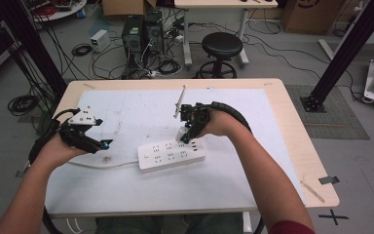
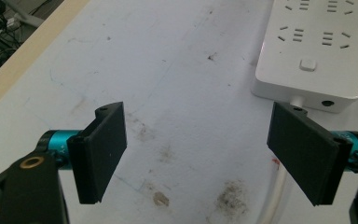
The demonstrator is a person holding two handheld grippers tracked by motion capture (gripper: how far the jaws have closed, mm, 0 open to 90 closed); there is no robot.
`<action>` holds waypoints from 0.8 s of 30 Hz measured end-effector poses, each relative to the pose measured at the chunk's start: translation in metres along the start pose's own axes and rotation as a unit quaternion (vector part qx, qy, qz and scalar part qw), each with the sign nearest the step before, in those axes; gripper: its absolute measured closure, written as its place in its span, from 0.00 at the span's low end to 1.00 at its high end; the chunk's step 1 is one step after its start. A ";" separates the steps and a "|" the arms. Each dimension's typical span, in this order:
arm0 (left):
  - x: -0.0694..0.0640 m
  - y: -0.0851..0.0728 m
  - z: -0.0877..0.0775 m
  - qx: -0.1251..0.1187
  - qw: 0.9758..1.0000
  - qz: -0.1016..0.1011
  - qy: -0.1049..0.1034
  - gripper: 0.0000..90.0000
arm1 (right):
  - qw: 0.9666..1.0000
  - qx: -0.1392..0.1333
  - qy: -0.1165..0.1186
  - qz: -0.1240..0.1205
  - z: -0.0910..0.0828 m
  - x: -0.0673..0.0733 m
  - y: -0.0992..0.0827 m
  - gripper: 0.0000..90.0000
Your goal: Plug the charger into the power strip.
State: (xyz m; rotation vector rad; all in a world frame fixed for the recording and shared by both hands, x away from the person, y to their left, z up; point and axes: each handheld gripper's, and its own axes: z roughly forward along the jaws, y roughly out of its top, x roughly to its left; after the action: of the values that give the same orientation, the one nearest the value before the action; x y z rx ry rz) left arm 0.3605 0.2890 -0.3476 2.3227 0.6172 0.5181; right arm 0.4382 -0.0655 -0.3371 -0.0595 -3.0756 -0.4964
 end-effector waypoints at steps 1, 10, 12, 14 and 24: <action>0.000 0.000 0.000 0.000 1.000 0.000 0.000 0.22 | 1.000 0.005 -0.002 -0.006 0.002 -0.001 0.002 0.70; -0.001 -0.002 0.003 0.002 1.000 0.003 -0.002 0.22 | 0.998 0.043 -0.002 -0.055 0.014 -0.003 0.011 0.70; -0.001 -0.002 0.003 0.001 1.000 0.001 -0.001 0.22 | 0.996 0.054 -0.007 -0.067 0.016 -0.004 0.013 0.70; -0.001 -0.002 0.003 0.000 1.000 -0.001 -0.001 0.22 | 0.996 0.056 -0.003 -0.069 0.017 -0.004 0.013 0.70; -0.001 -0.003 0.002 -0.001 1.000 -0.003 -0.001 0.22 | 0.994 0.070 -0.004 -0.089 0.023 -0.005 0.015 0.70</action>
State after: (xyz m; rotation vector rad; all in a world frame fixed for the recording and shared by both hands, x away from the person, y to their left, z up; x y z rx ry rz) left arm 0.3597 0.2894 -0.3514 2.3184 0.6222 0.5122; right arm 0.4436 -0.0445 -0.3540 0.2171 -3.1282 -0.2857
